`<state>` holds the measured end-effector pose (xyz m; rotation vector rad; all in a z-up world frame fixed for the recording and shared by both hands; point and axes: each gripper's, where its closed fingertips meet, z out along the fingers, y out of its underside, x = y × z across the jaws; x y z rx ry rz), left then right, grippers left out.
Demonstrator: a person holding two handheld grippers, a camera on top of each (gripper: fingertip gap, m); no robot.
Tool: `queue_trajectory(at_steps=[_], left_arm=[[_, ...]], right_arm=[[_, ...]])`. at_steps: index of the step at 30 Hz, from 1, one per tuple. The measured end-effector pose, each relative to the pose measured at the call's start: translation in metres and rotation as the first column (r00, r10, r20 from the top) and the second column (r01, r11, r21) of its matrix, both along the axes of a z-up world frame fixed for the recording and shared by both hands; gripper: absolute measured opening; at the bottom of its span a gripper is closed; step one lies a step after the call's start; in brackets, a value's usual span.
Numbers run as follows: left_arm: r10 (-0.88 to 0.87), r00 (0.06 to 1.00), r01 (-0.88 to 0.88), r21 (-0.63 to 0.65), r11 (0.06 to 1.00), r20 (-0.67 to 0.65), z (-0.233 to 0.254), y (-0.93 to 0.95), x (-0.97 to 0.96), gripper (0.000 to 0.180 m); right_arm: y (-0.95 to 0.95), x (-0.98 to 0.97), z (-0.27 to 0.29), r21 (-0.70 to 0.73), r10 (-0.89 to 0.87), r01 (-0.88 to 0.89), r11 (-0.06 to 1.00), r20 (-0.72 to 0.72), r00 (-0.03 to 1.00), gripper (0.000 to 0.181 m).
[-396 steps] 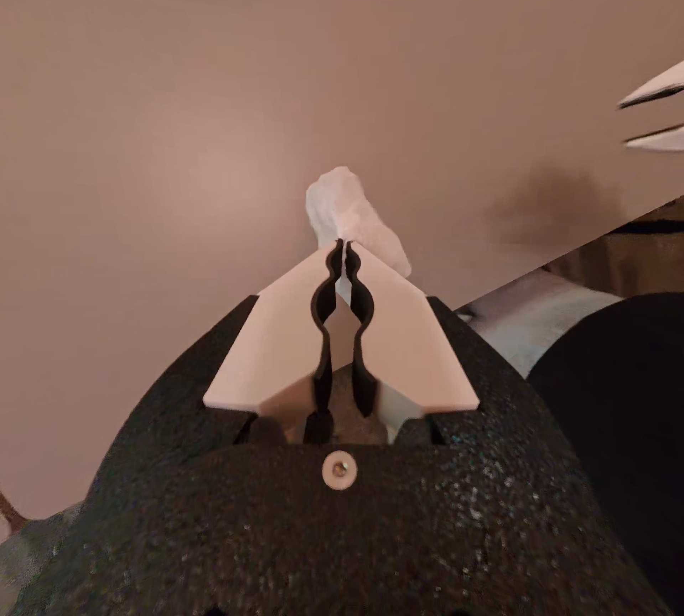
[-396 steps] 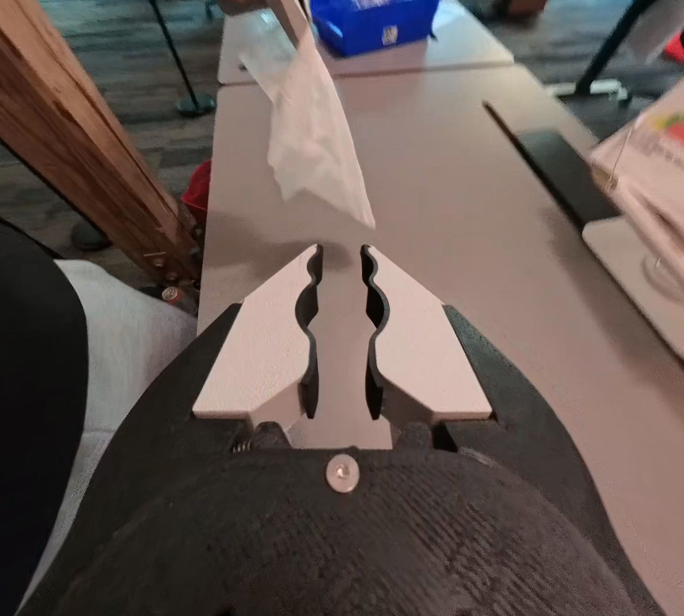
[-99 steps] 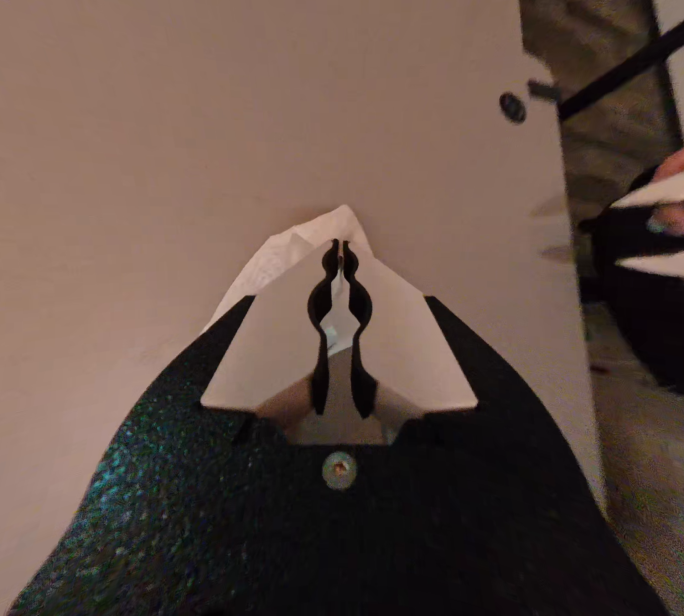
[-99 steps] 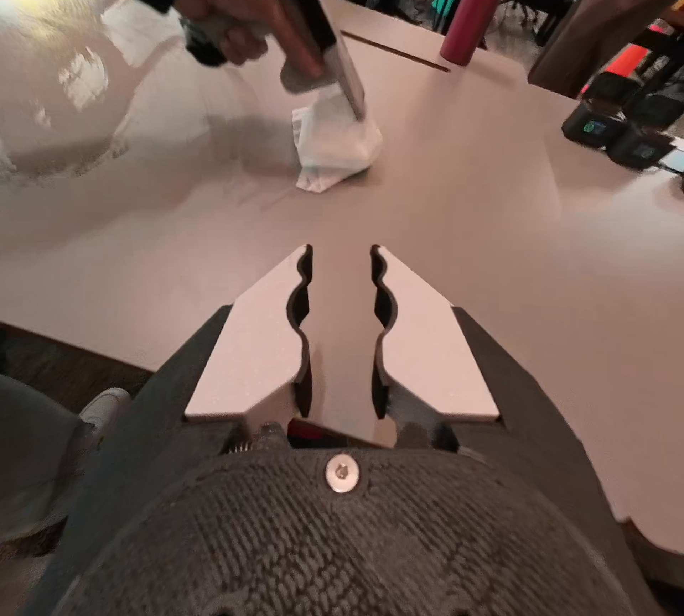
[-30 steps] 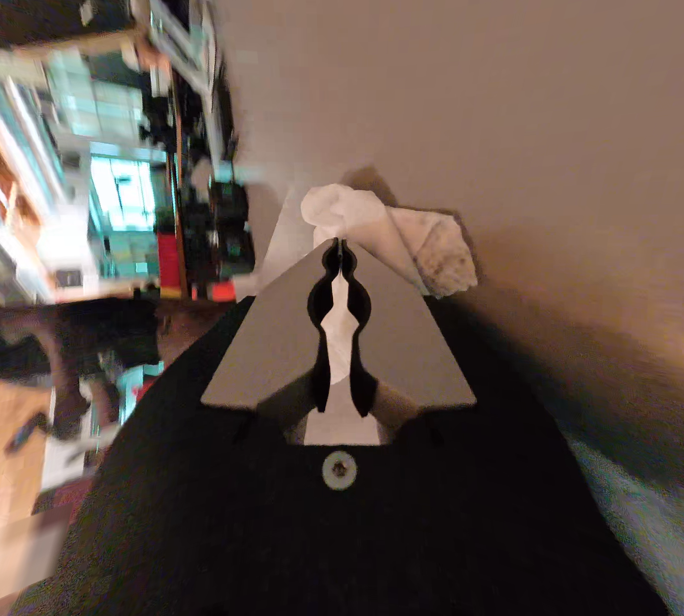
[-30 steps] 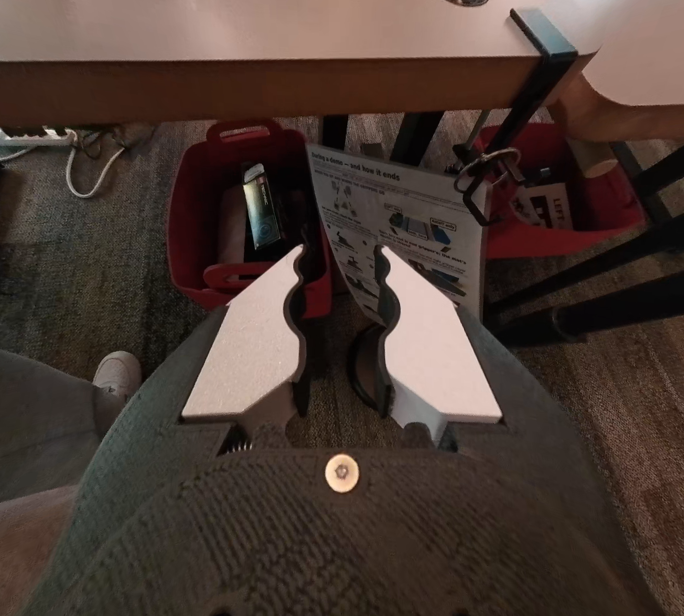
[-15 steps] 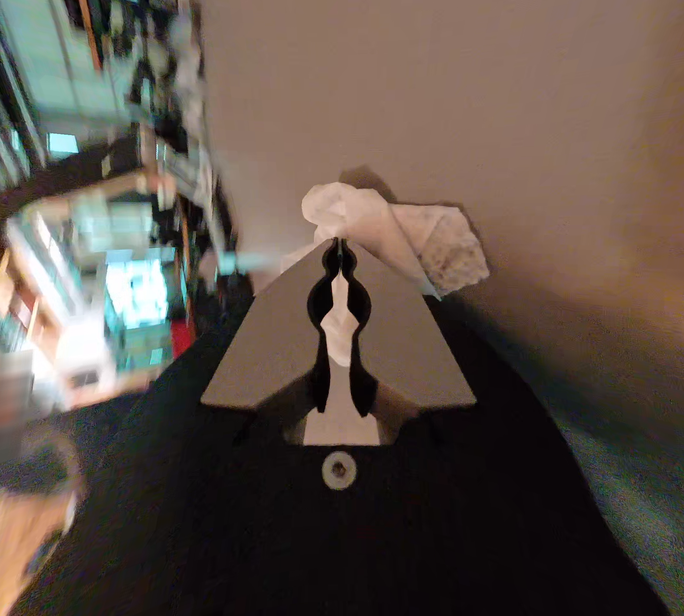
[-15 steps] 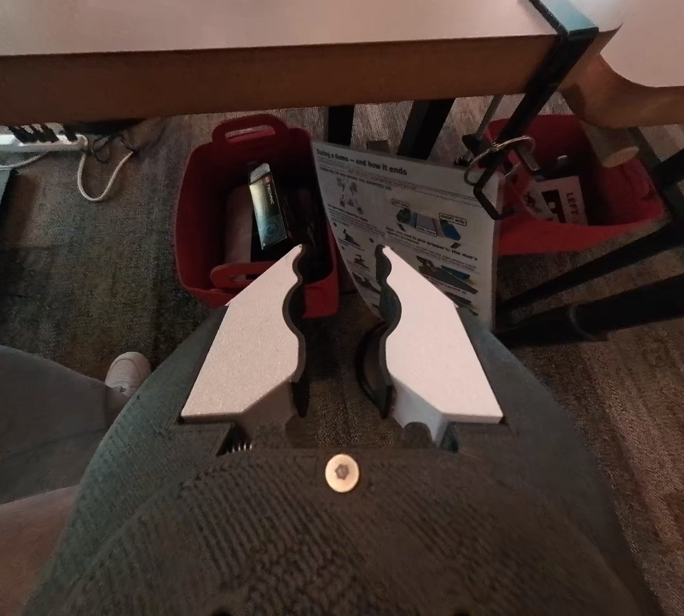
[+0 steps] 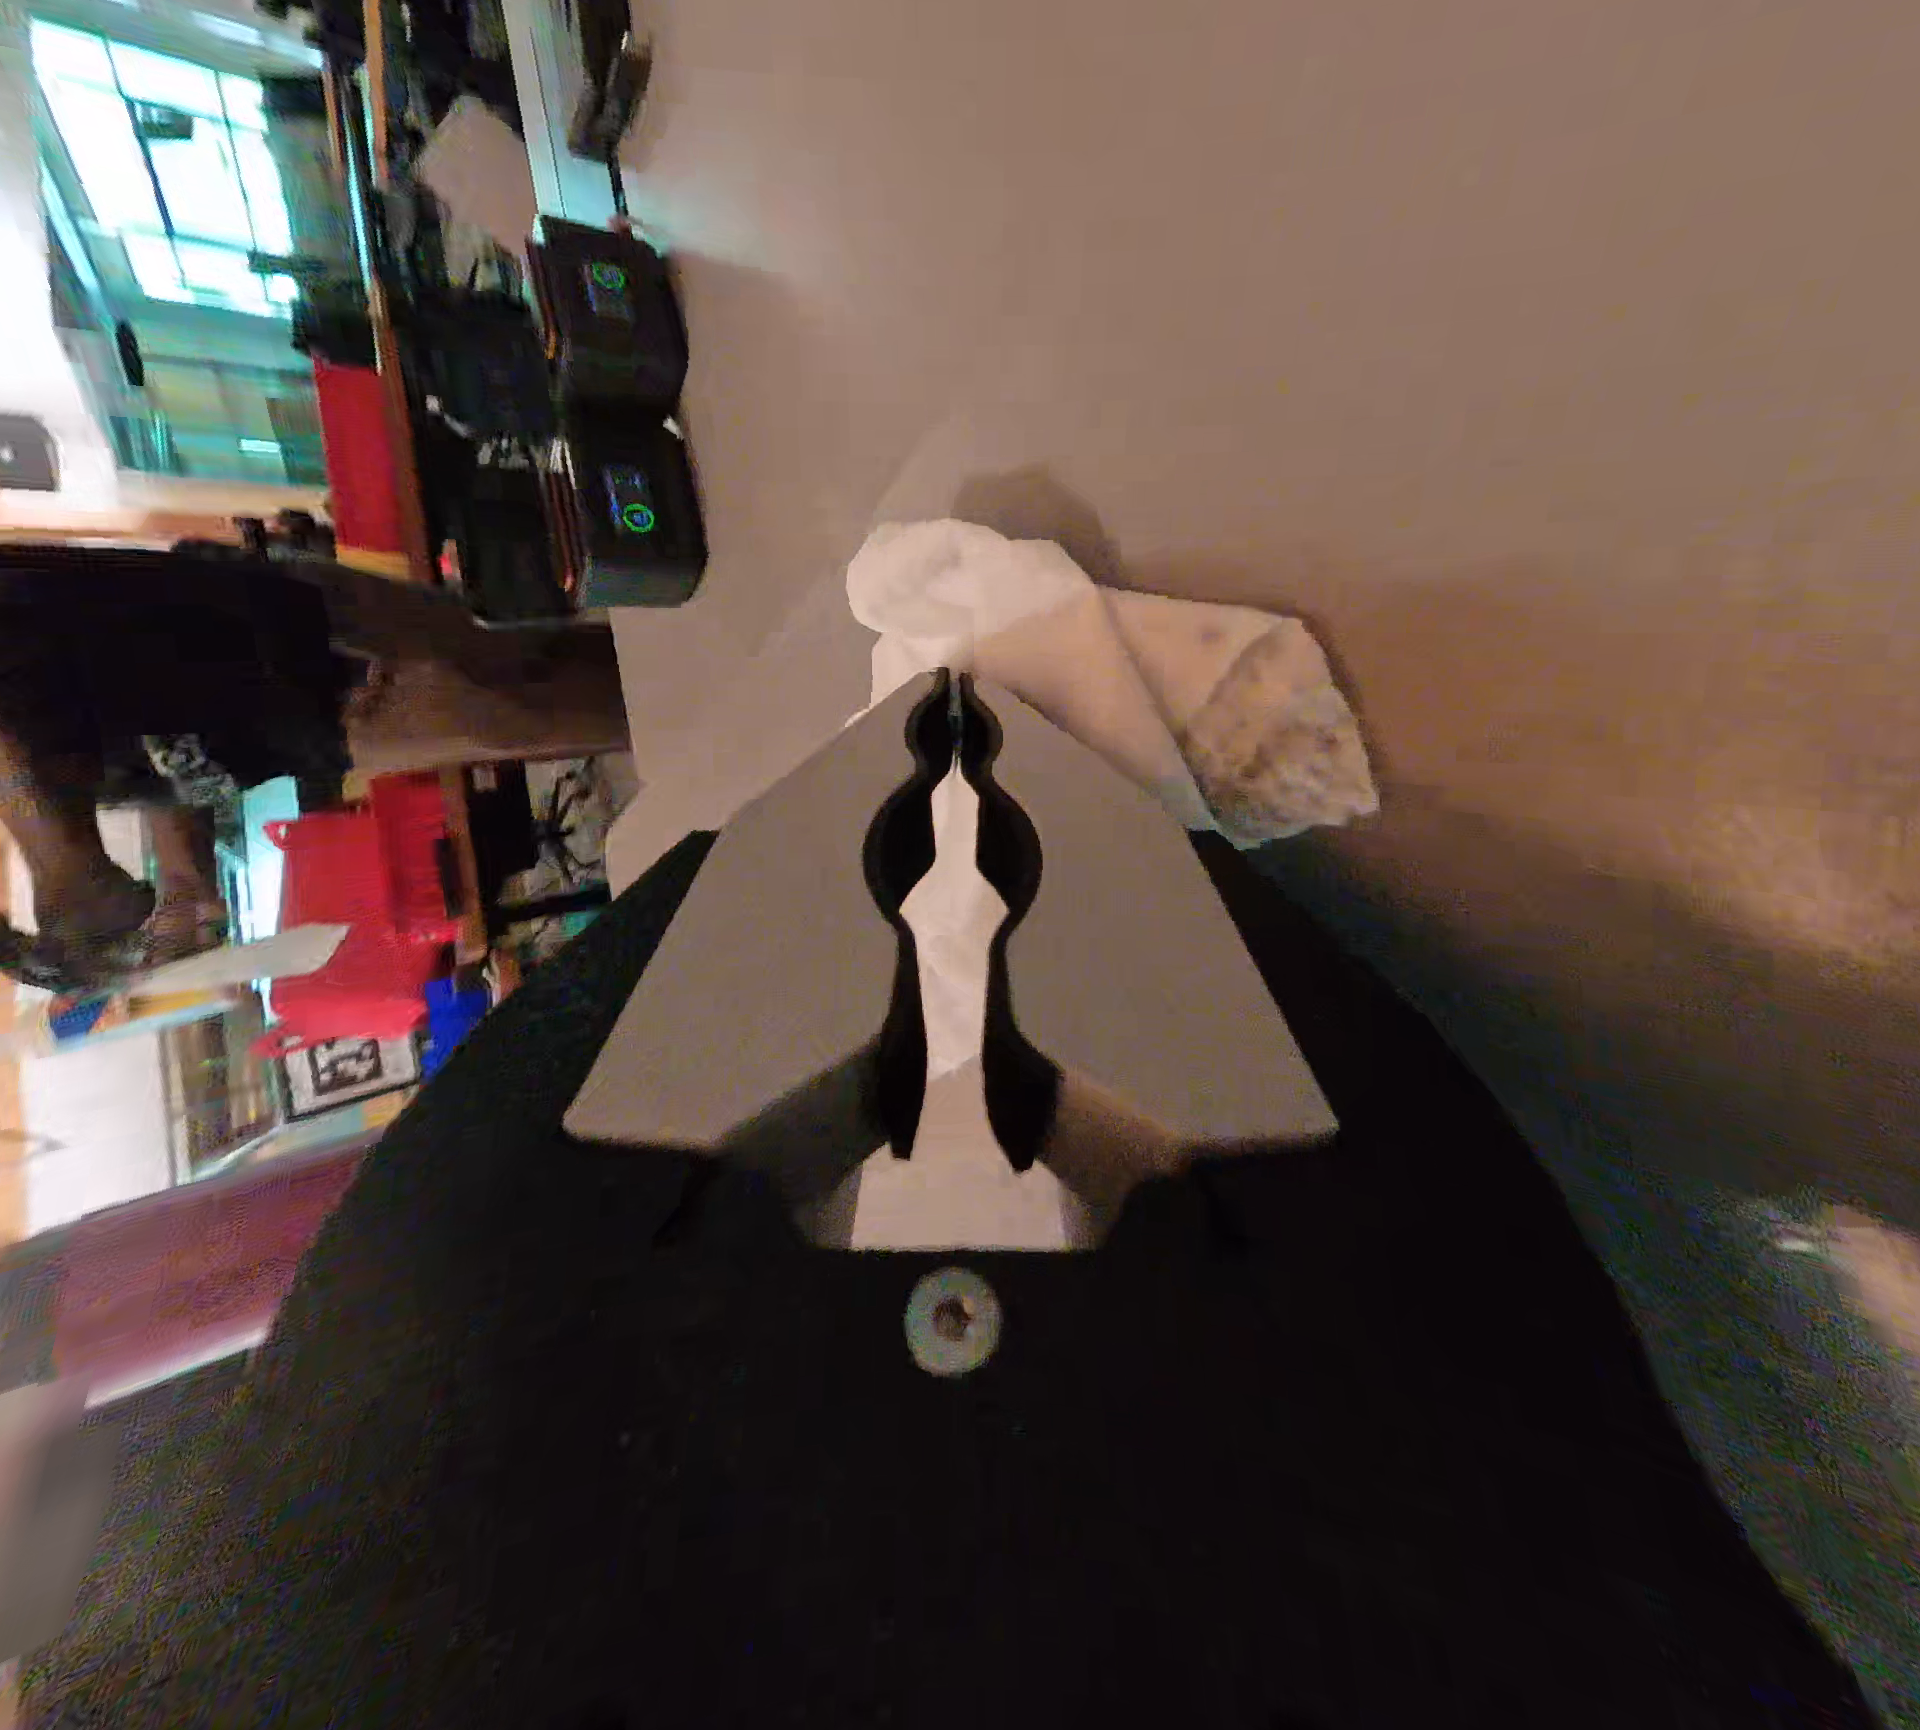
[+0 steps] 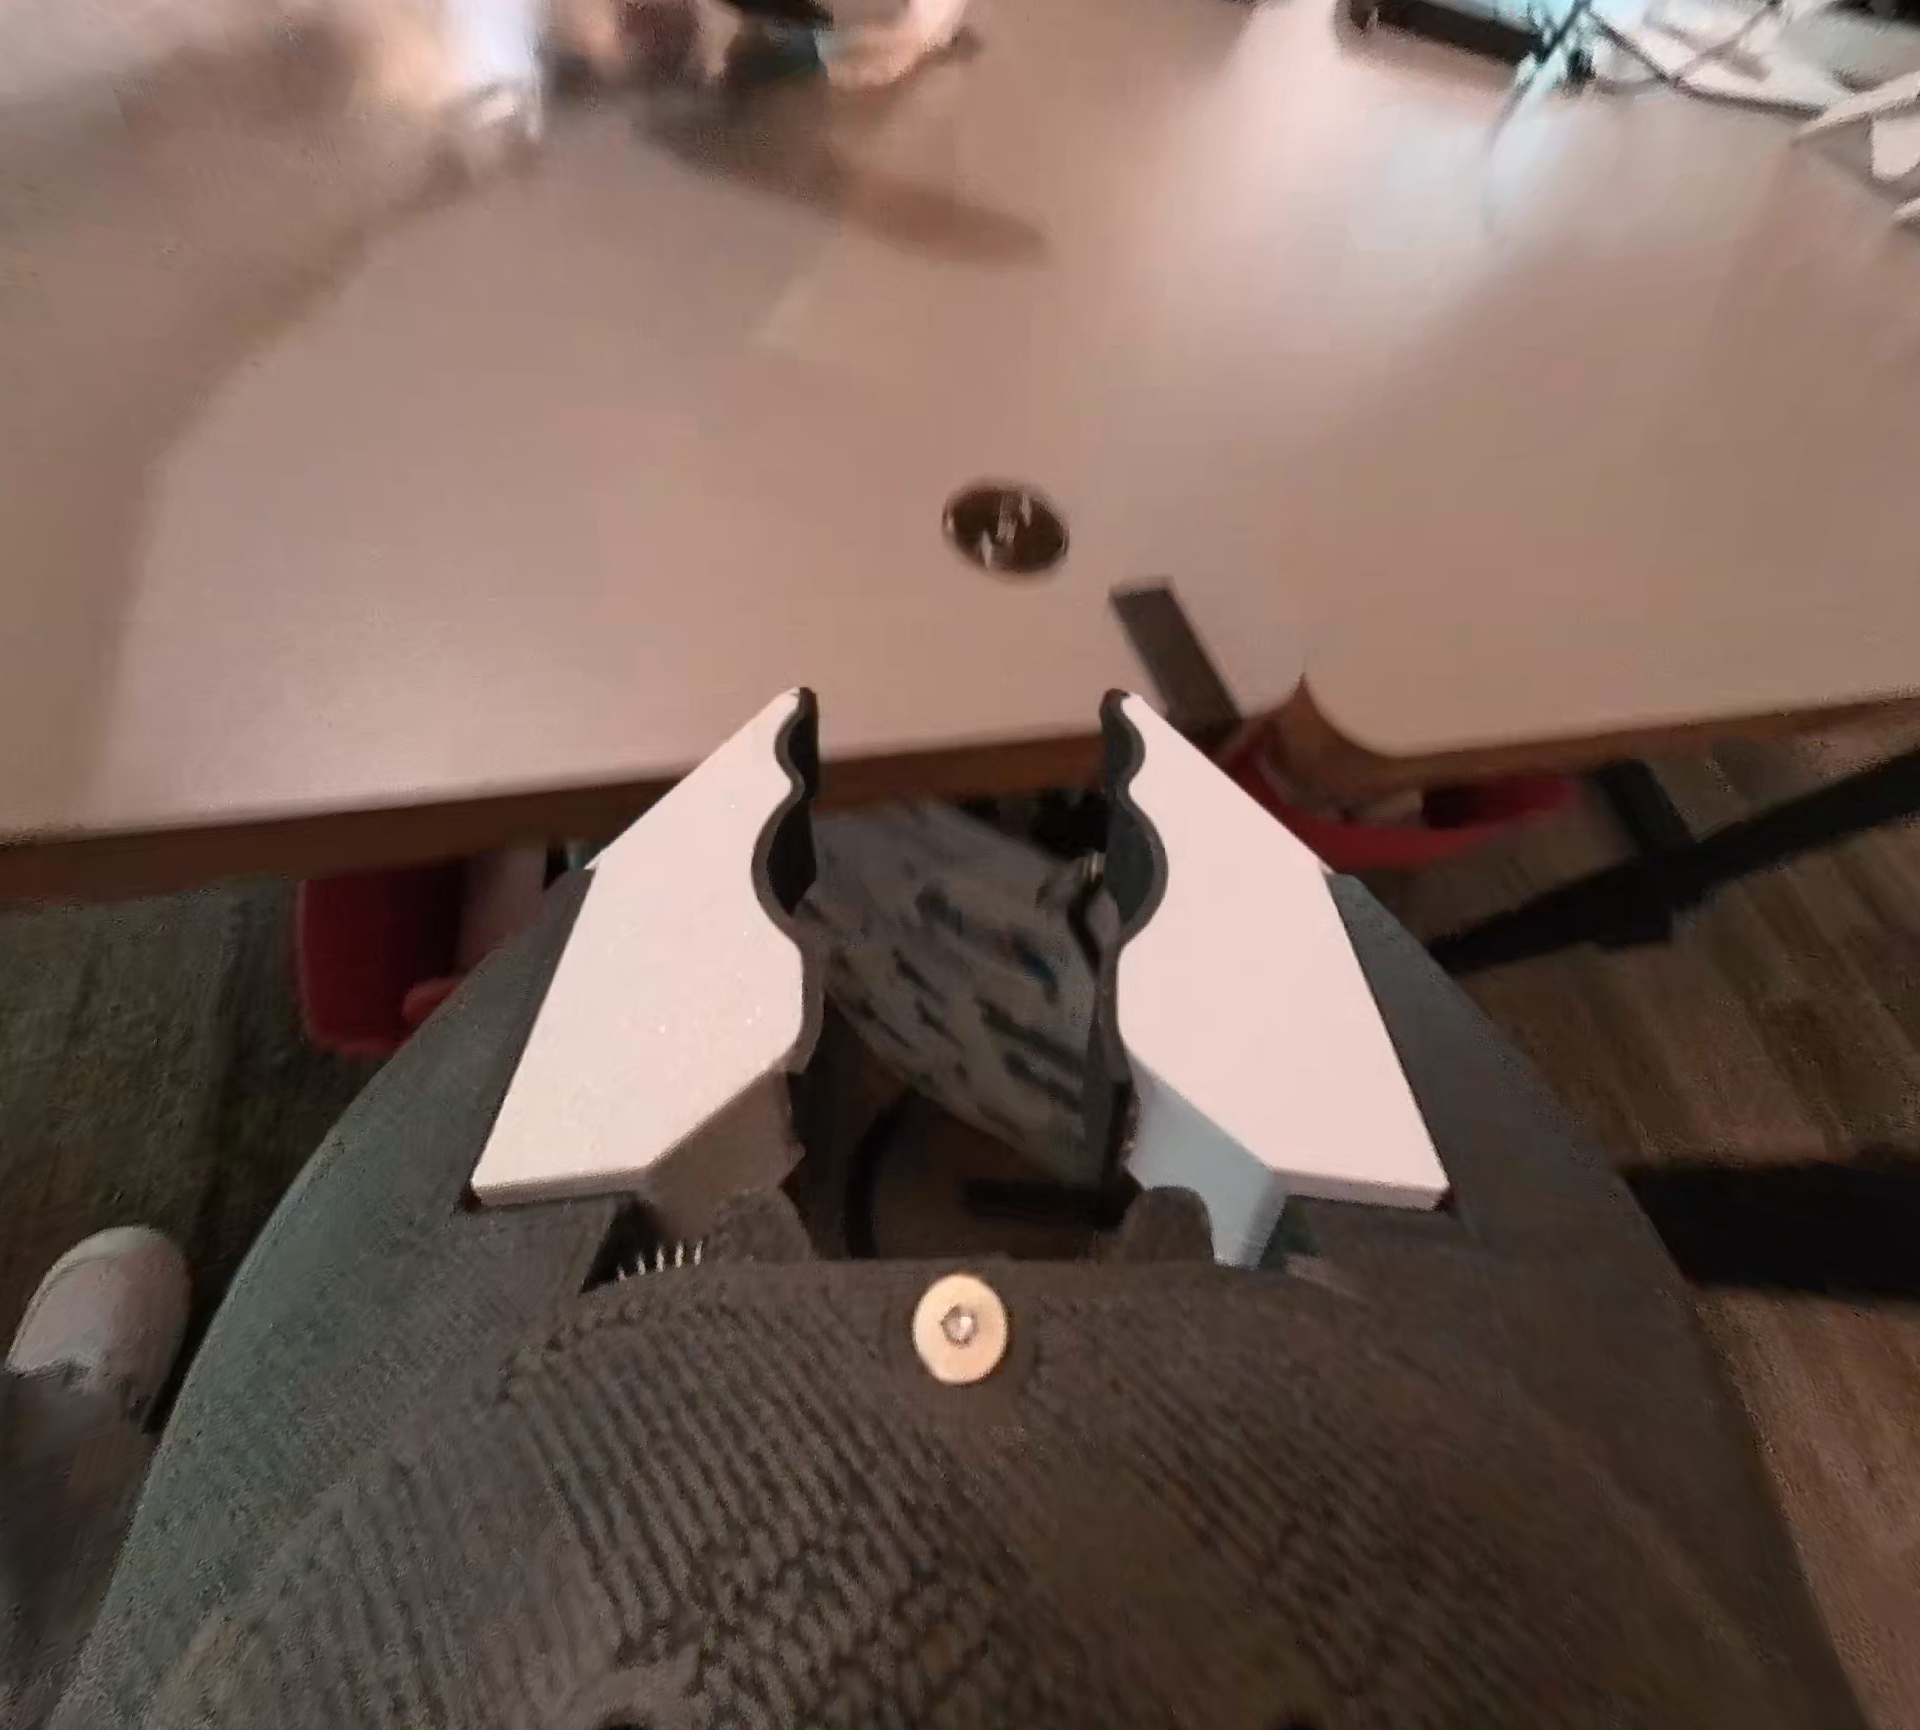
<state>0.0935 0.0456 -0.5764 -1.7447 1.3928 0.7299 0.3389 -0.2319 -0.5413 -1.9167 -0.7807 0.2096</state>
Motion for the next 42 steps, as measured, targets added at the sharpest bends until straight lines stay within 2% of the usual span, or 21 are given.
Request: queue_trajectory(at_steps=[1, 4, 7, 10, 12, 13, 14, 17, 19, 21, 22, 23, 24, 26, 28, 31, 34, 36, 38, 40, 42], left_arm=[[0.002, 1.000, -0.002, 0.003, 1.000, -0.001, 0.000, -0.010, 0.011, 0.000], [-0.245, 0.969, 0.245, -0.003, 0.970, -0.033, 0.002, -0.100, 0.088, 0.000], [-0.418, 0.908, 0.418, -0.069, 0.906, 0.006, 0.003, -0.215, 0.133, 0.000], [-0.536, 0.836, 0.548, -0.144, 0.824, 0.118, 0.004, -0.323, 0.156, 0.000], [-0.658, 0.753, 0.657, -0.094, 0.748, 0.024, 0.005, -0.348, 0.155, 0.000], [-0.669, 0.743, 0.667, -0.057, 0.743, -0.020, 0.005, -0.334, 0.150, 0.000], [-0.614, 0.789, 0.613, -0.036, 0.789, -0.015, 0.005, -0.303, 0.141, 0.000], [-0.365, 0.925, 0.372, -0.055, 0.927, 0.104, 0.004, -0.204, 0.121, 0.000], [-0.443, 0.881, 0.463, -0.112, 0.879, 0.167, 0.005, -0.222, 0.163, 0.000], [-0.645, 0.764, 0.644, -0.086, 0.760, 0.013, 0.006, -0.267, 0.199, 0.000], [-0.679, 0.733, 0.675, -0.085, 0.733, -0.038, 0.006, -0.272, 0.201, 0.000], [-0.666, 0.746, 0.662, -0.099, 0.743, -0.007, 0.006, -0.265, 0.195, 0.000], [-0.576, 0.817, 0.574, -0.101, 0.813, 0.011, 0.005, -0.239, 0.176, 0.000], [-0.342, 0.930, 0.339, -0.042, 0.940, -0.134, 0.004, -0.178, 0.115, 0.000], [-0.273, 0.954, 0.268, -0.054, 0.962, -0.123, 0.005, -0.179, 0.095, 0.000], [-0.280, 0.948, 0.270, -0.083, 0.959, -0.149, 0.004, -0.237, 0.082, 0.000], [-0.128, 0.981, 0.111, -0.121, 0.986, -0.147, 0.003, -0.299, 0.021, 0.000], [0.068, 0.997, -0.063, -0.156, 0.986, 0.028, 0.014, -0.337, -0.022, 0.000], [0.221, 0.953, -0.207, -0.087, 0.974, 0.208, 0.047, -0.351, -0.052, 0.000], [0.319, 0.844, -0.314, -0.085, 0.946, 0.430, 0.079, -0.358, -0.065, 0.000], [0.399, 0.668, -0.357, -0.200, 0.912, 0.629, 0.092, -0.368, -0.068, 0.015]], right_arm=[[0.012, -0.008, 0.009, 0.019, 0.022, -0.022, 1.000, -0.023, 0.999, 0.054], [0.038, -0.039, 0.026, 0.050, 0.150, -0.148, 0.988, -0.055, 0.987, 0.061], [0.047, -0.050, 0.023, 0.018, 0.242, -0.242, 0.970, 0.025, 0.970, 0.062], [0.047, -0.039, 0.022, 0.026, 0.214, -0.215, 0.976, 0.045, 0.976, 0.058], [0.044, -0.025, 0.021, 0.032, 0.150, -0.151, 0.988, 0.034, 0.988, 0.051], [0.043, -0.017, 0.020, 0.037, 0.109, -0.111, 0.993, 0.039, 0.993, 0.048], [0.042, -0.010, 0.018, 0.043, 0.078, -0.081, 0.996, 0.048, 0.996, 0.047], [0.037, 0.001, 0.009, 0.052, 0.017, -0.022, 0.998, 0.093, 0.996, 0.047], [0.034, 0.003, 0.006, 0.049, 0.002, -0.007, 0.999, 0.109, 0.994, 0.047], [0.032, 0.007, 0.004, 0.056, -0.016, 0.009, 0.998, 0.135, 0.991, 0.045], [0.032, 0.010, 0.004, 0.062, -0.029, 0.020, 0.998, 0.148, 0.989, 0.045], [0.032, 0.012, 0.004, 0.061, -0.037, 0.028, 0.998, 0.151, 0.988, 0.044], [0.031, 0.013, 0.004, 0.058, -0.040, 0.032, 0.998, 0.144, 0.989, 0.044], [0.030, 0.012, 0.006, 0.067, -0.046, 0.037, 0.997, 0.127, 0.991, 0.044], [0.028, 0.003, 0.007, 0.058, -0.015, 0.009, 0.998, 0.102, 0.995, 0.045], [0.025, -0.028, 0.013, 0.071, 0.093, -0.098, 0.993, 0.070, 0.993, 0.045], [0.025, -0.065, 0.018, 0.082, 0.188, -0.196, 0.977, 0.100, 0.977, 0.045], [0.021, -0.094, 0.021, 0.087, 0.280, -0.289, 0.953, 0.106, 0.954, 0.043], [0.002, -0.140, 0.030, 0.110, 0.478, -0.482, 0.869, 0.068, 0.876, 0.041], [-0.030, -0.190, 0.036, 0.091, 0.689, -0.693, 0.716, 0.069, 0.721, 0.041], [-0.053, -0.231, 0.028, -0.021, 0.794, -0.798, 0.602, 0.121, 0.596, 0.046]])
